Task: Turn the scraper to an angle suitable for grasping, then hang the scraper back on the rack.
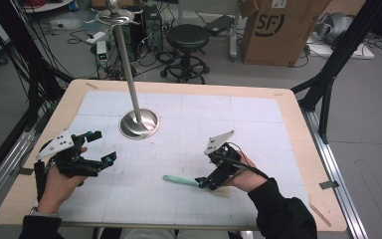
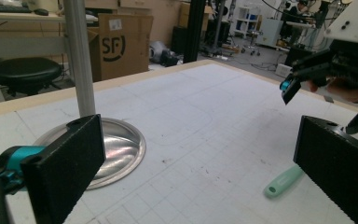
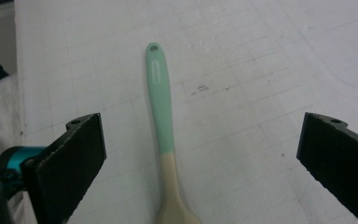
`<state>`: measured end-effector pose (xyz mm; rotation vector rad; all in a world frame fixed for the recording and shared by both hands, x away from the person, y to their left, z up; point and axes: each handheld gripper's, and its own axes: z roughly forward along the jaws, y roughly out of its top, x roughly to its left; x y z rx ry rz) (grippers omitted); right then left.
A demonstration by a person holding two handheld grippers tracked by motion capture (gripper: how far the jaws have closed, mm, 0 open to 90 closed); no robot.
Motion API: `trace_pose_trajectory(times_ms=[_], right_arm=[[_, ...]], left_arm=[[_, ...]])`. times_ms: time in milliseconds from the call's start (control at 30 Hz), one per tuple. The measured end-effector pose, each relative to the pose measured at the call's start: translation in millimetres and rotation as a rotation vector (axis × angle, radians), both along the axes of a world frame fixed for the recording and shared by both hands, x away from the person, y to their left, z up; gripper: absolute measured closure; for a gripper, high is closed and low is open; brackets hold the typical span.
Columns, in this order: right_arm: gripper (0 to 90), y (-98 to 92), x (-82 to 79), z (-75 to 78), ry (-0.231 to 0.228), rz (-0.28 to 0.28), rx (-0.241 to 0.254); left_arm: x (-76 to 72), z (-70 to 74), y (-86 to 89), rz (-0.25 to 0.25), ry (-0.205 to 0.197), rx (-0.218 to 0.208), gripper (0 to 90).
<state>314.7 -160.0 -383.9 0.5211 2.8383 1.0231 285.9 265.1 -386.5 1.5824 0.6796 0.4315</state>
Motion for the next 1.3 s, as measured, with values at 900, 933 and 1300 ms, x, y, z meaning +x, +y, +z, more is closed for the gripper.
trace_pose_trajectory(times_ms=[900,933,1300], right_arm=[[33.5,46.1,9.0,-24.0,0.132,0.127,-0.365],[34.4,48.2,8.8,-24.0,0.128,0.129,-0.385],[54.5,55.2,5.8,-23.3,0.15,0.146,-0.481]], left_arm=[[3.2,-3.0,-9.0,-0.026,0.009,0.018,2.6],[3.6,-2.8,-9.2,-0.028,0.008,0.017,2.6],[6.6,-3.6,-9.4,-0.033,0.016,0.013,2.6]])
